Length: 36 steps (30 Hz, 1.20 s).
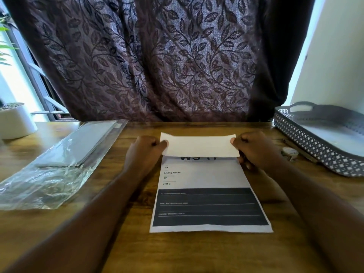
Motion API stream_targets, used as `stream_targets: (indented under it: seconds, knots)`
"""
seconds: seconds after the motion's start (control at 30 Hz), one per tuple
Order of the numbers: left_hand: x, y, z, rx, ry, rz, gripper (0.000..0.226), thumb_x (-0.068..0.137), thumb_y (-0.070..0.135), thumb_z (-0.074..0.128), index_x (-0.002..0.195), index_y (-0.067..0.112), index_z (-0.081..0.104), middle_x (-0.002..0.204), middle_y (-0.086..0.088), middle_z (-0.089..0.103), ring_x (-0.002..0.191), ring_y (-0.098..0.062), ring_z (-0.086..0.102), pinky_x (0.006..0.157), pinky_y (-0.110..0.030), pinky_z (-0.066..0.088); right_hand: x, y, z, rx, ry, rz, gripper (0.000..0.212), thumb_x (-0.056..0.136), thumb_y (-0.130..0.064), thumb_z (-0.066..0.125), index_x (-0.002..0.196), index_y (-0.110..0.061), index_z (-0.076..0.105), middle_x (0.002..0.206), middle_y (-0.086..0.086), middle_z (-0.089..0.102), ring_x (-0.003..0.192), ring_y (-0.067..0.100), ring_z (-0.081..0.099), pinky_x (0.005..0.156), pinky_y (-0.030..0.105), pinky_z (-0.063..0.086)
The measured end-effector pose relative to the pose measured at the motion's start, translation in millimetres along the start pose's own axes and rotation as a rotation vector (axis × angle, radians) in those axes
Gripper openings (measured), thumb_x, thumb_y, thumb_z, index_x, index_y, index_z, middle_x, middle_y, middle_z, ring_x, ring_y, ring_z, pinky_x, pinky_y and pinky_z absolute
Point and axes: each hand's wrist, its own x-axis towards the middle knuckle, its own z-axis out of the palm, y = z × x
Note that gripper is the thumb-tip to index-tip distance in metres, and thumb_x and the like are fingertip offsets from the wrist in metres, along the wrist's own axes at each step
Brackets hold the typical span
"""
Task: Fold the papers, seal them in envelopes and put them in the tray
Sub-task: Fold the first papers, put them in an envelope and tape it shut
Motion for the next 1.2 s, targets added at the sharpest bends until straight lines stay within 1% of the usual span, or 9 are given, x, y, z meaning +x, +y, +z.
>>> stream_targets:
  seconds: [0.1,0.2,0.37,0.53,0.7,0.87,0.97,1.07,1.2]
  knots:
    - [2,-7,0,0.186,-0.126,0.005,0.056,0.085,0.065,0.062,0.056,0.017,0.057,0.048,0.006,0.054,0.048,-0.013,0.054,0.052,-0.025,0.035,2,11,2,-0.174,-0.046,-0.021,0.039,0.099,-0.033,0.060,0.066,-0.012,0.063,0.050,-0.006,0.065,0.029,0.005,0.048,0.033,0.013,0.034]
    - [3,-14,-9,0.257,-0.024,-0.023,0.062,0.082,0.075,0.050,0.058,0.019,0.059,0.052,0.007,0.057,0.052,-0.015,0.057,0.054,-0.026,0.038,4,14,3,-0.307,0.000,-0.049,0.040,0.096,-0.036,0.063,0.061,-0.018,0.064,0.047,-0.015,0.062,0.033,-0.001,0.052,0.035,0.012,0.032]
    - [-6,-15,-22,0.237,-0.037,-0.014,0.046,0.092,0.057,0.055,0.062,0.024,0.060,0.060,0.007,0.060,0.060,-0.015,0.060,0.055,-0.027,0.043,-11,-3,3,-0.363,0.078,-0.046,0.023,0.094,-0.033,0.064,0.077,-0.019,0.069,0.057,-0.008,0.062,0.051,0.007,0.058,0.048,0.025,0.037]
    - [-34,-18,-44,0.181,-0.050,0.014,0.039,0.092,0.057,0.056,0.070,0.025,0.063,0.066,0.010,0.061,0.062,-0.008,0.058,0.055,-0.023,0.040,-42,-46,22,-0.171,0.132,-0.146,0.020,0.099,-0.020,0.057,0.092,-0.012,0.073,0.079,0.002,0.072,0.068,0.019,0.067,0.068,0.044,0.060]
    - [-64,-41,-94,0.296,0.031,0.139,0.032,0.093,0.051,0.058,0.081,0.024,0.069,0.074,0.003,0.066,0.066,-0.016,0.056,0.059,-0.029,0.037,-77,-130,96,-0.073,-0.031,-0.349,0.018,0.099,-0.015,0.056,0.099,-0.009,0.073,0.092,0.008,0.073,0.083,0.023,0.065,0.075,0.035,0.049]
    - [-96,-93,-170,0.583,0.341,0.087,0.024,0.092,0.037,0.062,0.077,0.019,0.068,0.068,-0.005,0.071,0.062,-0.032,0.068,0.060,-0.033,0.045,-112,-203,179,-0.063,-0.291,-0.500,0.024,0.100,-0.015,0.056,0.118,-0.017,0.071,0.119,0.001,0.071,0.104,0.015,0.063,0.089,0.023,0.045]
    - [-112,-129,-206,0.664,0.361,-0.043,0.014,0.086,0.035,0.065,0.081,0.022,0.070,0.088,-0.004,0.067,0.086,-0.030,0.064,0.074,-0.040,0.047,-122,-234,217,-0.076,-0.344,-0.554,0.030,0.099,-0.013,0.053,0.123,-0.020,0.069,0.125,0.002,0.070,0.113,0.018,0.063,0.097,0.024,0.045]
    - [-124,-145,-216,0.664,0.284,-0.213,0.021,0.082,0.041,0.066,0.086,0.023,0.077,0.115,-0.006,0.061,0.109,-0.028,0.053,0.085,-0.044,0.045,-122,-258,249,-0.147,-0.412,-0.629,0.037,0.095,-0.007,0.052,0.128,-0.015,0.067,0.129,0.007,0.068,0.119,0.022,0.061,0.101,0.028,0.045]
    - [-125,-148,-215,0.611,0.178,-0.289,0.033,0.086,0.051,0.061,0.109,0.031,0.074,0.157,-0.009,0.036,0.149,-0.029,0.019,0.107,-0.051,0.035,-116,-284,289,-0.344,-0.480,-0.613,0.034,0.098,-0.016,0.050,0.130,-0.014,0.062,0.131,0.011,0.064,0.123,0.030,0.056,0.102,0.040,0.047]
